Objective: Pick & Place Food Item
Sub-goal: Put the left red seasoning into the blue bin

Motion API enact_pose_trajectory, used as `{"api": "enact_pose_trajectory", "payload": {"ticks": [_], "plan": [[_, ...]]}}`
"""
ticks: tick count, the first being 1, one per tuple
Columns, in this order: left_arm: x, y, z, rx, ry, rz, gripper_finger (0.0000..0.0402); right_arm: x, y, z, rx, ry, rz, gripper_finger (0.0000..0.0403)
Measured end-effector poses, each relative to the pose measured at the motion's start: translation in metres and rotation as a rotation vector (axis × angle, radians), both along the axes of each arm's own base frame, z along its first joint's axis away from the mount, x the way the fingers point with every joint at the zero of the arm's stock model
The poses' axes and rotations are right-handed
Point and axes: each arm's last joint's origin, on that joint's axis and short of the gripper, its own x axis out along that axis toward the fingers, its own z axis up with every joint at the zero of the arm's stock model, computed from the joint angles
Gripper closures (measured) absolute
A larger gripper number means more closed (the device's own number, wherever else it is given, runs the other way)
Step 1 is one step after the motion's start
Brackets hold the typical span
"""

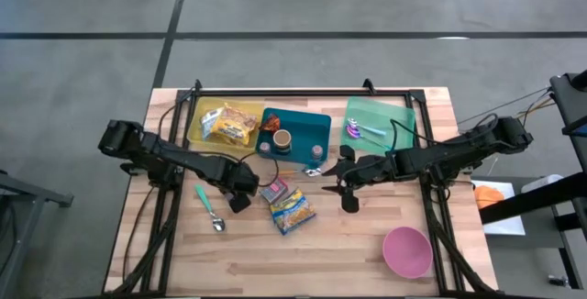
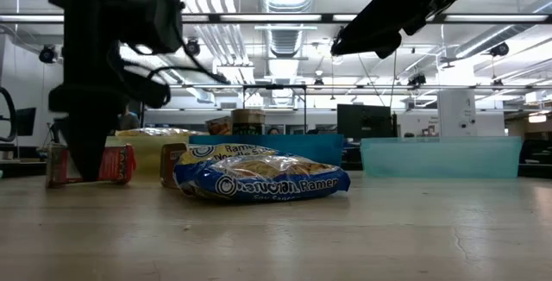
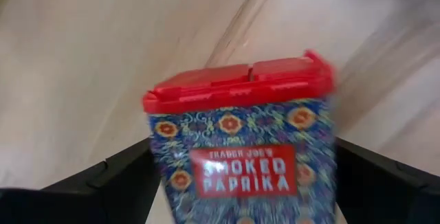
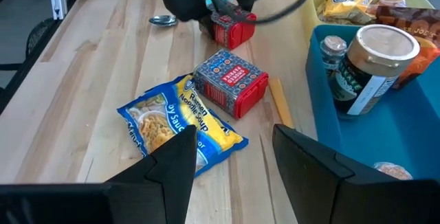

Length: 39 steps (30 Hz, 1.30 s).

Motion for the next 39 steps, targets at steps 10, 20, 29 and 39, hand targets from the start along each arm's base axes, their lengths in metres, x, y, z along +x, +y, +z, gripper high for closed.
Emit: {"api": "enact_pose_trajectory", "payload": {"ticks": [10, 20, 29, 39], "plan": [[-0.008, 0.000, -0.015, -0.091, -0.042, 0.026, 0.0056, 0.000, 0.001, 0.001, -0.002, -0.012, 0.001, 0.0213], [-0.005, -0.003, -0.002, -0.203, -0.126, 0.036, 0.0108, 0.000, 0.001, 0.001, -0.002, -0.012, 0.001, 0.0213], [0.009, -0.010, 0.025, -0.397, -0.332, -0.057, 0.0108, 0.001, 0.002, 0.003, -0.220, -0.035, 0.165, 0.0213], [0.038, -0.012, 0.071, -0.562, -0.796, -0.299, 0.0108, 0.015, 0.014, 0.017, -0.362, -0.309, 0.409, 0.0213]]}}
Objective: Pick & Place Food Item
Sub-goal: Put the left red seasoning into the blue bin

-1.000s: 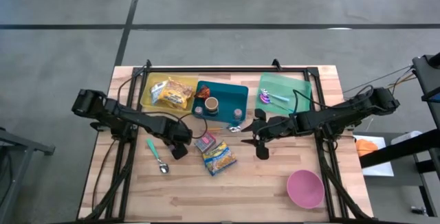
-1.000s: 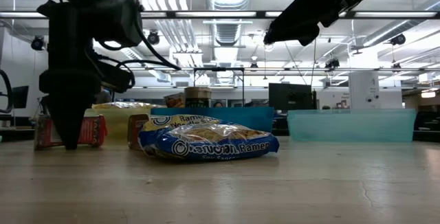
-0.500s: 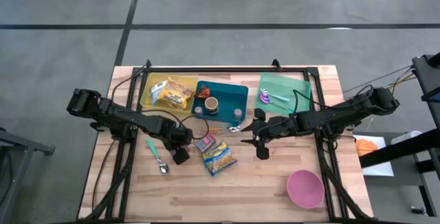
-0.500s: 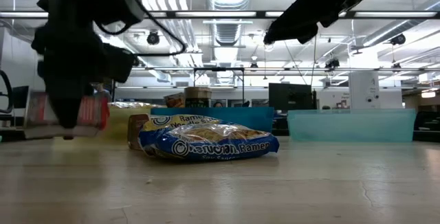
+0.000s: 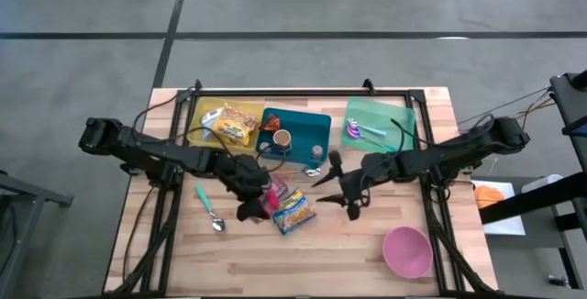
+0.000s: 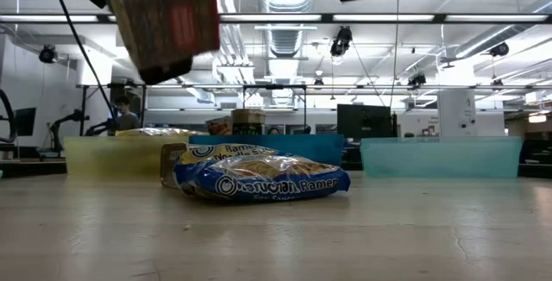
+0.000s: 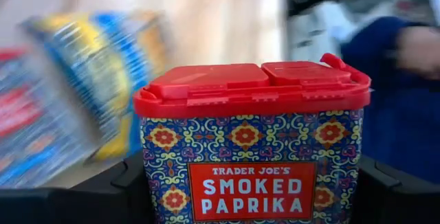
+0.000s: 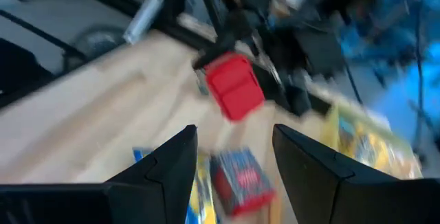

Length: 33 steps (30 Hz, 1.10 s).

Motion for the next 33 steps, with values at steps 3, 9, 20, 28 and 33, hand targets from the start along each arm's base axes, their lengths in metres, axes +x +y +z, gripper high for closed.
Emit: {"api": "enact_pose_trajectory", "payload": {"ticks": [3, 9, 20, 28, 33], "plan": [[0.004, -0.001, 0.004, -0.018, -0.066, -0.055, 0.0108, 0.006, 0.004, -0.004, -0.038, -0.041, 0.112, 0.0213], [0.004, -0.001, 0.005, 0.027, -0.115, -0.111, 0.0108, 0.021, 0.007, -0.018, -0.027, -0.089, 0.133, 0.0213], [0.004, -0.001, 0.005, 0.036, -0.129, -0.148, 0.0108, 0.070, 0.017, -0.013, 0.004, 0.012, 0.075, 0.0160], [0.003, -0.001, 0.004, 0.024, -0.118, -0.168, 0.0108, 0.117, 0.027, -0.002, -0.147, 0.214, 0.031, 0.0043], [0.002, -0.001, 0.004, 0.018, -0.117, -0.179, 0.0108, 0.134, 0.030, 0.005, -0.175, 0.282, -0.006, 0.0027]]}}
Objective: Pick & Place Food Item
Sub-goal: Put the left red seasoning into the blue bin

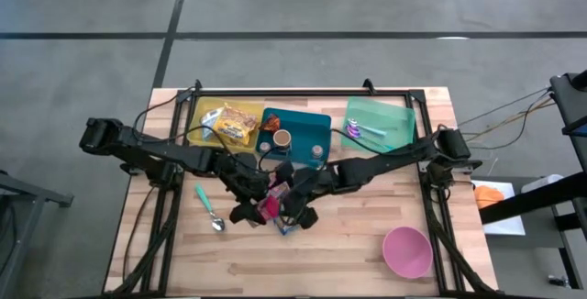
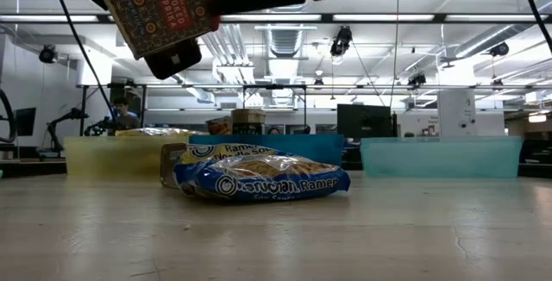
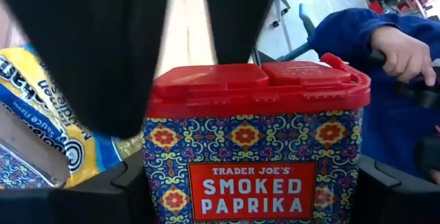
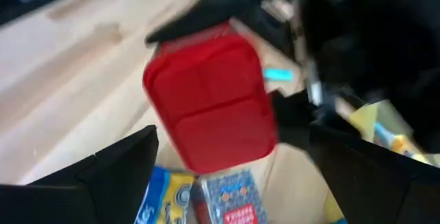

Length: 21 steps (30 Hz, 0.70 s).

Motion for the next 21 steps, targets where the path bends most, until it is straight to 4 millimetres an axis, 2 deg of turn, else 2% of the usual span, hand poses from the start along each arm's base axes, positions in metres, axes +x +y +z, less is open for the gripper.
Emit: {"api": "enact_pose_trajectory", "payload": {"ticks": [4, 13, 21], "plan": [[0.000, 0.001, 0.000, 0.005, -0.010, -0.013, 0.0108, 0.004, 0.008, -0.005, -0.004, 0.016, 0.018, 0.0026], [0.000, 0.001, 0.000, 0.011, -0.024, -0.042, 0.0108, 0.001, 0.030, 0.001, -0.004, -0.039, 0.072, 0.0026], [-0.001, -0.002, 0.002, 0.004, -0.086, -0.166, 0.0108, -0.001, 0.042, 0.004, -0.001, -0.087, 0.132, 0.0026]]}}
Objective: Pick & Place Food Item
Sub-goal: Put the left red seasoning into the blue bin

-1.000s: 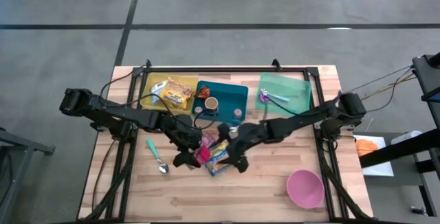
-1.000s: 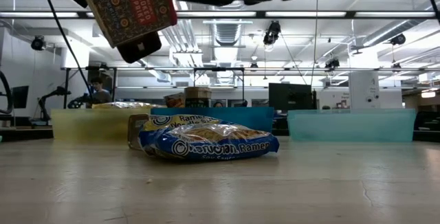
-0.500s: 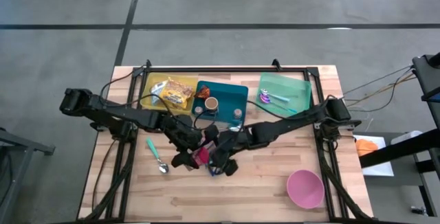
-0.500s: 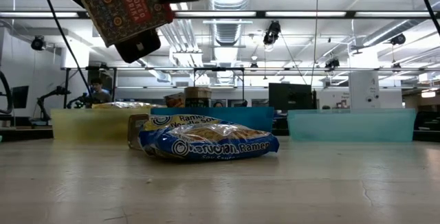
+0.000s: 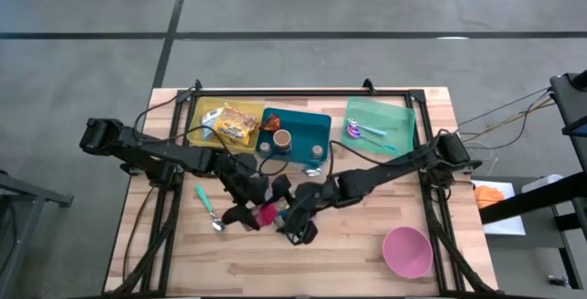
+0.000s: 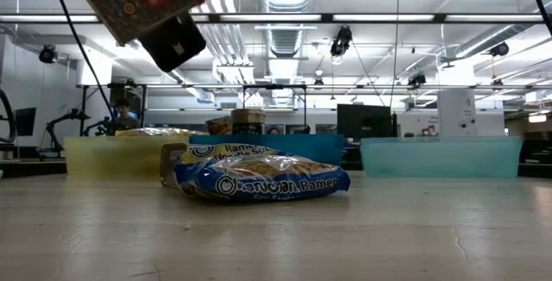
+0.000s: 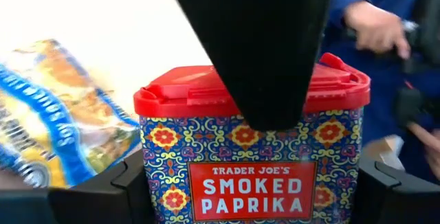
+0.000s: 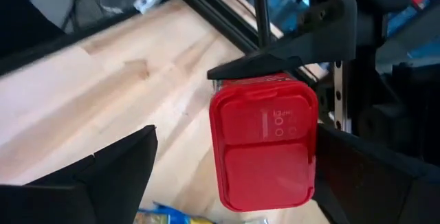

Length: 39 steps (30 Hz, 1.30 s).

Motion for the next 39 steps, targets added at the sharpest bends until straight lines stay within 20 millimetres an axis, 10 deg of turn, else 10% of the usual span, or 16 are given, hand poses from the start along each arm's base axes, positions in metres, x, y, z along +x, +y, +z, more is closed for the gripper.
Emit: {"api": "enact_pose_trajectory", "payload": {"ticks": [39], "plan": [[0.000, 0.001, 0.006, -0.016, -0.187, -0.227, 0.0108, 0.015, -0.012, 0.003, -0.024, -0.149, -0.027, 0.0026]]}}
